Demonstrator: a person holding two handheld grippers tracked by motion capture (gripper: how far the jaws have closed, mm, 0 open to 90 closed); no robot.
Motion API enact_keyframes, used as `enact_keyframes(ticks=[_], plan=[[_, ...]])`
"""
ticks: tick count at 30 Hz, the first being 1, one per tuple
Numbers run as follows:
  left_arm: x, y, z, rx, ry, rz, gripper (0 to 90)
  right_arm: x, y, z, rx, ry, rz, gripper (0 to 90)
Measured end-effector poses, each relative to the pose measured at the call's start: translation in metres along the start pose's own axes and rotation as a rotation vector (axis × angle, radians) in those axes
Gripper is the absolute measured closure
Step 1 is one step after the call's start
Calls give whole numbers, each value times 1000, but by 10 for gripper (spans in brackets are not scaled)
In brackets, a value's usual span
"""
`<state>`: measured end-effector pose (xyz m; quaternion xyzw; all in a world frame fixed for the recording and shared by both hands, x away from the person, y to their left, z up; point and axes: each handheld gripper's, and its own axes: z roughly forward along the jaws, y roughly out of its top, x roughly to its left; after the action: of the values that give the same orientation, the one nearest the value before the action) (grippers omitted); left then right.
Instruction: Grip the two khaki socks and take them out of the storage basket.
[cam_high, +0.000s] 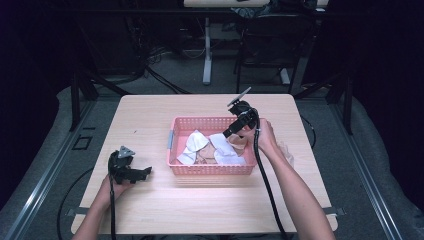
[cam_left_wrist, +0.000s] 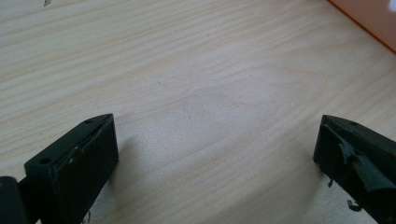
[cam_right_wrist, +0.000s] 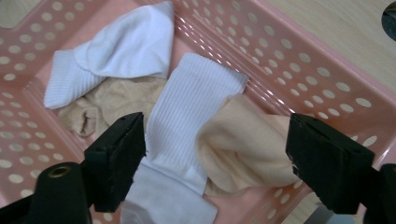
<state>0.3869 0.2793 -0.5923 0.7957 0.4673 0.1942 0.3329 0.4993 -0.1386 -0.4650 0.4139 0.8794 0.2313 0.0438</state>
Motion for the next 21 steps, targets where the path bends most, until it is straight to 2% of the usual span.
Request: enact_keyframes(ticks=[4, 6, 11, 16, 18, 19, 21], plan=[[0, 0, 0, 0, -1, 0, 0, -6, 1, 10, 7, -8, 31, 262], [0, 0, 0, 1, -1, -2, 0, -10, 2, 13, 27, -4, 24, 293], [0, 0, 0, 1, -1, 0, 0, -11, 4, 25, 34, -2, 36, 329], [0, 0, 0, 1, -2, 0, 0, -9, 8, 33, 41, -38, 30, 371], [0, 0, 0, 0, -1, 0, 0, -9, 7, 37, 39, -52, 48, 390], [0, 0, 0, 1, -2, 0, 0, -11, 8, 38, 56, -56, 33, 406], [0, 0, 0, 1, -3, 1, 0, -12, 7, 41, 51, -63, 50, 438]])
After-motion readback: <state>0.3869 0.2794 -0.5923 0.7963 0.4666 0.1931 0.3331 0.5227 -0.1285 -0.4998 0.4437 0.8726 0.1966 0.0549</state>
